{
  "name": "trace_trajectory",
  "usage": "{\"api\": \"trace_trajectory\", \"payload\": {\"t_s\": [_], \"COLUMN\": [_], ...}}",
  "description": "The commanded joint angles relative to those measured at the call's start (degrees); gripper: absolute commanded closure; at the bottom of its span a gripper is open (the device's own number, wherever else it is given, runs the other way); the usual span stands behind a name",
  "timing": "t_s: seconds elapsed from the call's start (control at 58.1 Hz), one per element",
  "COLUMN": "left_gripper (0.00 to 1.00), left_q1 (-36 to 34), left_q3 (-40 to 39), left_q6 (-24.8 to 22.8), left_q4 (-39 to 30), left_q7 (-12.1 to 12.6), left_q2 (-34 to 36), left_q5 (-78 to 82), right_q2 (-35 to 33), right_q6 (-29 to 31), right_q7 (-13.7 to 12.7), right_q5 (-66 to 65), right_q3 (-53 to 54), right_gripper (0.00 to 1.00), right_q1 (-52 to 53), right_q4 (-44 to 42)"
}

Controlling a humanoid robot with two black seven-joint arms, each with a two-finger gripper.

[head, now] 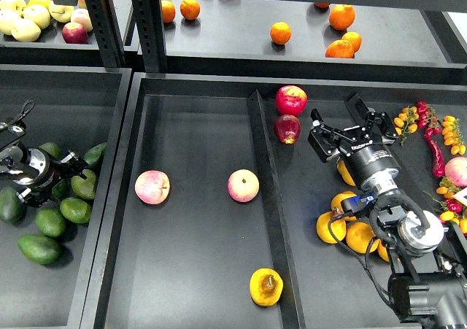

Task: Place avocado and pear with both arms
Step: 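Raise left gripper back toward the pink peach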

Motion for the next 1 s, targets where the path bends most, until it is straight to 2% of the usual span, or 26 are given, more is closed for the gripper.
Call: {"api": "trace_trajectory", "payload": {"t_s": [0.0, 0.138, 0.172, 0.241, 0.585, 0.826, 0.981], "left_gripper": [0.01, 0.01, 0.01, 0.01, 0.01, 0.01, 0.01], "left_q1": [-0.5, -0.6, -0.2, 0.9, 11.0, 19.2, 24.2], "left_q3": [-3.4, -13.2, -19.6, -26.6, -52.8, -70.8, -80.3], "left_q6": [0.0, 0.0, 0.0, 0.0, 0.0, 0.0, 0.0], "left_q4": [-0.1, -0.3, -0.6, -1.7, -10.4, -15.0, -18.9], "left_q7": [0.0, 0.0, 0.0, 0.0, 0.0, 0.0, 0.0], "left_q2": [0.5, 1.4, 2.4, 3.1, 3.5, -0.2, -4.1], "left_q5": [-0.2, -0.7, -0.8, -1.1, -5.9, -7.7, -11.2], "right_q2": [0.0, 0.0, 0.0, 0.0, 0.0, -0.8, -5.1], "right_q6": [0.0, 0.0, 0.0, 0.0, 0.0, 2.6, 6.1], "right_q7": [0.0, 0.0, 0.0, 0.0, -0.3, -3.0, -7.3], "right_q5": [0.0, 0.0, 0.0, 0.0, 0.1, 0.1, 0.2], "right_q3": [-0.1, -0.3, -0.6, -0.9, -1.5, -2.2, -4.2], "right_gripper": [0.01, 0.01, 0.01, 0.01, 0.01, 0.01, 0.01], "right_q1": [-0.4, -0.7, -0.7, -0.7, -3.2, -4.4, -4.4], "right_q4": [0.0, 0.0, 0.0, 0.0, -0.1, -0.2, -0.1]}}
